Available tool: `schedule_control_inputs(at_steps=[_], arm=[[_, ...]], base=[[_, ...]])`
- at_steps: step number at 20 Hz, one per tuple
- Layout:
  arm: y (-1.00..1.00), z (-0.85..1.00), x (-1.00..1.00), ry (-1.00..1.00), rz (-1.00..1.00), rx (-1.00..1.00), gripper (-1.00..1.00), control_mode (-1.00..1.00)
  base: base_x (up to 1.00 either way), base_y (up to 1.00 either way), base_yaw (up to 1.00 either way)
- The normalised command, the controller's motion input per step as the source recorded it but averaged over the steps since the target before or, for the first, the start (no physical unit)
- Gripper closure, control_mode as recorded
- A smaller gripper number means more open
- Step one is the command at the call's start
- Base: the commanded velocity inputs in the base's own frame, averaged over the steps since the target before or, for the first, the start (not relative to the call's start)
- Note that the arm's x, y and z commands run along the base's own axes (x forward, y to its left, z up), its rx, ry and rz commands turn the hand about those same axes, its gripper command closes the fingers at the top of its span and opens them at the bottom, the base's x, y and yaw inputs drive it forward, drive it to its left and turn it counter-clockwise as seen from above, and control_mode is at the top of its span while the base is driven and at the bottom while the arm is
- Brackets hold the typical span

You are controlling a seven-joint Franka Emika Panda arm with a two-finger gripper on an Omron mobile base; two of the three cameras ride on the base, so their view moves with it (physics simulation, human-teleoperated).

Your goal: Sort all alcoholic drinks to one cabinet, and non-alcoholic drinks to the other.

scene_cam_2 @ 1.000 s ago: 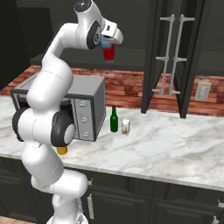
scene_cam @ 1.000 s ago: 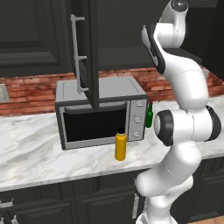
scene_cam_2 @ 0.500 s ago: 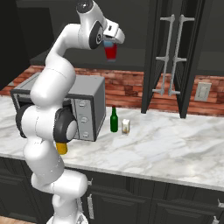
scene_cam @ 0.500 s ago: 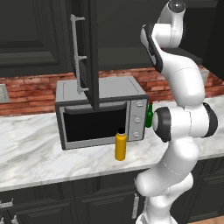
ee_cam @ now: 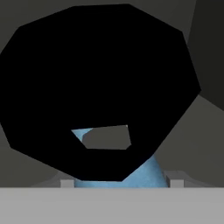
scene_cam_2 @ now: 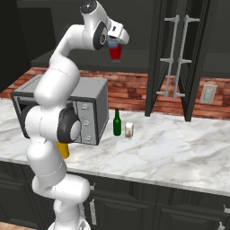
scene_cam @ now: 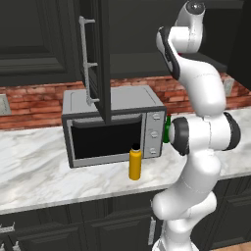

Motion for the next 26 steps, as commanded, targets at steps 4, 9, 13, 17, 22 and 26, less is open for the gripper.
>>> schedule_control_inputs(at_steps=[4, 9, 13, 17, 22, 26], arm=[[0.00, -0.16, 0.19, 0.00, 0.00, 0.00, 1.00, -1.00], [0.00, -0.22, 0.20, 0.00, 0.00, 0.00, -1.00, -1.00], [0.00, -0.25, 0.22, 0.00, 0.00, 0.00, -1.00, -1.00], [0.00, -0.23, 0.15, -0.03, 0.00, 0.00, -1.00, -1.00], [0.00, -0.20, 0.12, -0.07, 0.00, 0.00, -1.00, -1.00], [0.00, -0.15, 0.10, -0.10, 0.00, 0.00, -1.00, -1.00]], base=[[0.00, 0.00, 0.00], [0.00, 0.00, 0.00], [0.00, 0.00, 0.00], [0.00, 0.00, 0.00], [0.00, 0.00, 0.00], [0.00, 0.00, 0.00]])
